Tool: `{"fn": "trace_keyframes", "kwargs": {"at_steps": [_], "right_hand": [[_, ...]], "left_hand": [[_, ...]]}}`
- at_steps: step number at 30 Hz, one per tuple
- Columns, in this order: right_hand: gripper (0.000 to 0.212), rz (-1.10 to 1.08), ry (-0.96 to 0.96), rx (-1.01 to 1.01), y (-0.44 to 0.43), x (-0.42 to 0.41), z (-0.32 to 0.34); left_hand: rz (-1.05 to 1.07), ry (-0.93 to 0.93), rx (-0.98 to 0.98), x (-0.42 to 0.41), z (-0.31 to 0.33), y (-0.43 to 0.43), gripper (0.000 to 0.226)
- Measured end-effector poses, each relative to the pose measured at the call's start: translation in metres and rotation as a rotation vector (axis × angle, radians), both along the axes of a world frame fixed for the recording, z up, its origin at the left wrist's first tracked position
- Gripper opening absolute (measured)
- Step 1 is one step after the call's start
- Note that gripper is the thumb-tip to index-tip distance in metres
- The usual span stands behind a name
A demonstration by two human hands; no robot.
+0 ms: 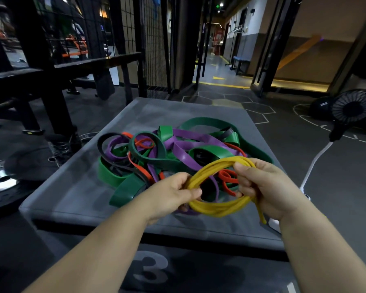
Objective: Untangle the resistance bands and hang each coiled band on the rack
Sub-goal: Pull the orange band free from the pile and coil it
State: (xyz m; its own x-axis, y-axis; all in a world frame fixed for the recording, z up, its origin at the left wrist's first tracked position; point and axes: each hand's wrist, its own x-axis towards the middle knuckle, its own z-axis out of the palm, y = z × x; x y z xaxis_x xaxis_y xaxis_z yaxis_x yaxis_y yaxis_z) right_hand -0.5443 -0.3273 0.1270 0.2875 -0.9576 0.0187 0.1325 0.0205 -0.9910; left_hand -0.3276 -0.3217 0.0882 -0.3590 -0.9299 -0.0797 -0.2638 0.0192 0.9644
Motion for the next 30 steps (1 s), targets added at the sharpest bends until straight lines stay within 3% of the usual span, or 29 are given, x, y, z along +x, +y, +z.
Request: {"fn": "trace_keyframes", "kwargs": {"at_steps": [2,4,8,11,12,14,16,17,19,21,24,26,30], "right_hand": [[0.025,0.072,0.108,-0.028,0.001,0.001,-0.001],[0.019,0.162,0.203,-0.046,0.003,0.003,-0.001],[0.022,0.311,0.392,-0.074,0.007,0.01,0.0],[0.011,0.432,0.397,-0.08,0.011,0.014,0.004],[0.009,0.454,0.37,-0.07,0.012,0.015,0.004],[0.002,0.439,0.302,-0.038,0.011,0.015,0.004],[0.005,0.389,0.253,-0.002,0.008,0.012,0.003],[0.012,0.359,0.246,0.009,0.005,0.011,0.003],[0.026,0.31,0.281,0.01,0.001,0.009,-0.001],[0.022,0.313,0.358,-0.024,0.0,0.012,-0.002],[0.034,0.444,0.355,-0.058,0.001,0.018,-0.002],[0.046,0.557,0.236,-0.031,0.001,0.025,0.0],[0.035,0.602,0.037,-0.086,0.006,0.06,0.008]], "left_hand": [[-0.054,-0.055,0.039,0.007,-0.003,-0.001,0.051],[-0.086,-0.046,0.037,0.009,-0.002,-0.001,0.076],[-0.133,0.048,-0.052,0.006,0.004,0.002,0.092],[-0.206,-0.027,-0.12,0.006,0.005,0.006,0.1],[-0.218,-0.073,-0.138,0.005,0.006,0.008,0.093],[-0.198,-0.149,-0.159,0.003,0.009,0.011,0.056],[-0.142,-0.081,-0.11,0.005,0.013,0.015,0.018],[-0.107,-0.01,-0.083,0.008,0.014,0.018,0.01],[-0.037,0.112,-0.042,0.014,0.019,0.025,0.009],[0.012,0.242,0.007,0.018,0.024,0.033,0.015],[0.089,0.443,0.088,0.021,0.03,0.043,0.011],[0.149,0.44,0.054,0.029,0.034,0.051,0.013],[0.279,0.238,-0.096,0.056,0.049,0.069,0.022]]}}
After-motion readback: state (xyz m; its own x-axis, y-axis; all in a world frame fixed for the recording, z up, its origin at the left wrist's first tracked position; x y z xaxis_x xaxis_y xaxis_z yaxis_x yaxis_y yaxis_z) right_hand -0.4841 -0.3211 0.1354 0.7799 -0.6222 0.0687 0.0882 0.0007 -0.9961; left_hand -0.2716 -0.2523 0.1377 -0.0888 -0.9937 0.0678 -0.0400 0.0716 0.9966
